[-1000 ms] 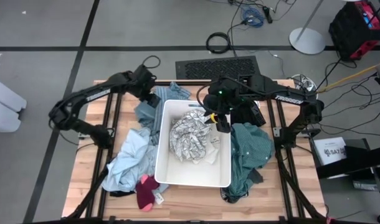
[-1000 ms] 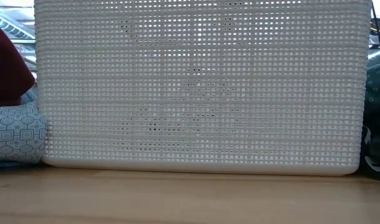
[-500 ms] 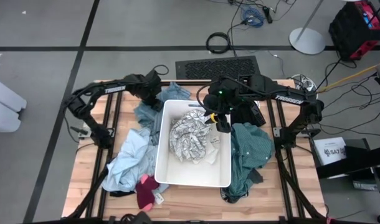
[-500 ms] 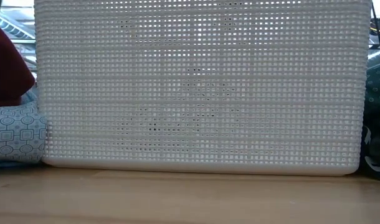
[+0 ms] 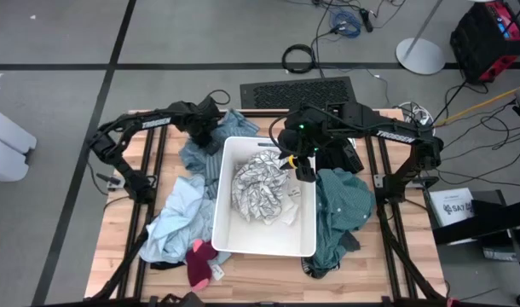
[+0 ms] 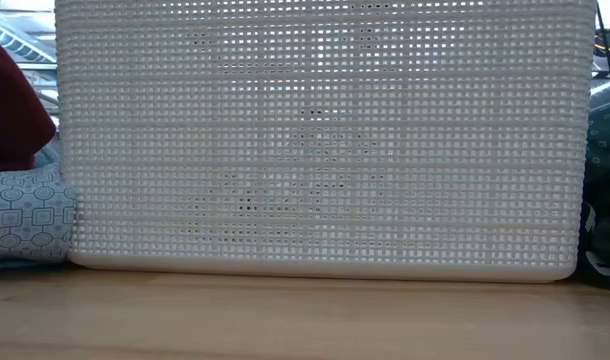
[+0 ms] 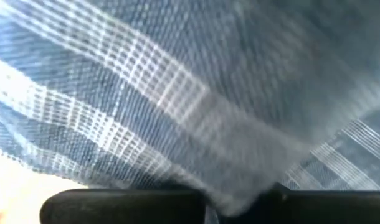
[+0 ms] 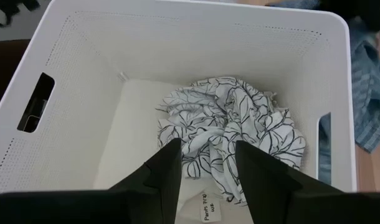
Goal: Sort clothes
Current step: Put the blue striped shirt into the white bin, then move the white bin to the top center of the table, then put the top red sock into the white bin
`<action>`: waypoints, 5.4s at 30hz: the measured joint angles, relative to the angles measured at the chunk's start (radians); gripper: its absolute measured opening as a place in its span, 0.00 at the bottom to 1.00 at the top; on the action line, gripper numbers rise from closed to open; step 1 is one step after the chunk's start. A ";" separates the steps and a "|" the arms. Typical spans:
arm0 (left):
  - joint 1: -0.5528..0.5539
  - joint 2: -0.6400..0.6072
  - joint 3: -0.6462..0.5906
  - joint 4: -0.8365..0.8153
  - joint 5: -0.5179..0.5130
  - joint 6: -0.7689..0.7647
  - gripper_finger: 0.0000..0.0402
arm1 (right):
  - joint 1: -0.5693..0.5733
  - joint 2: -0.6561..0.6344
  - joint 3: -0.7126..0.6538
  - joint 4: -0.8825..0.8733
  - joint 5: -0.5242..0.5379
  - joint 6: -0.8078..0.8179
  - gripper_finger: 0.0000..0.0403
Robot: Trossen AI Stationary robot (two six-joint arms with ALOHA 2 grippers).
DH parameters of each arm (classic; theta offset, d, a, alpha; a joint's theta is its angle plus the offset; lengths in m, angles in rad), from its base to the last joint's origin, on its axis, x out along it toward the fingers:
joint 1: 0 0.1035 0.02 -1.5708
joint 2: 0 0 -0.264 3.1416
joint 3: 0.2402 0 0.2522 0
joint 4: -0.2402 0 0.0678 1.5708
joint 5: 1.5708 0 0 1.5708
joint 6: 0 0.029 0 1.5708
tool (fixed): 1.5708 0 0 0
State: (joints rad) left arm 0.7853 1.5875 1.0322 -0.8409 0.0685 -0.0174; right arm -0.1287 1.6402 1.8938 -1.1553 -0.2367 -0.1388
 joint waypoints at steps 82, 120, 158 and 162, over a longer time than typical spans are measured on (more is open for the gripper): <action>-0.107 -0.437 0.089 -0.415 -0.102 0.086 0.32 | -0.122 0.010 -0.313 0.157 0.326 0.014 0.00; -0.107 -0.437 0.089 -0.368 -0.099 0.084 0.32 | -0.459 0.114 -0.311 0.471 0.365 -0.127 0.00; -0.270 -0.583 0.089 -0.248 0.484 0.063 0.32 | -0.127 -0.048 -0.107 0.148 -0.262 -0.003 0.00; -0.331 -0.616 0.089 -0.236 0.537 0.001 0.32 | -0.018 -0.031 -0.107 0.168 -0.262 -0.011 0.00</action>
State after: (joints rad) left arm 0.4540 0.9714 1.1210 -1.0766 0.6052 -0.0160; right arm -0.1464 1.6093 1.7870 -0.9878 -0.4986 -0.1498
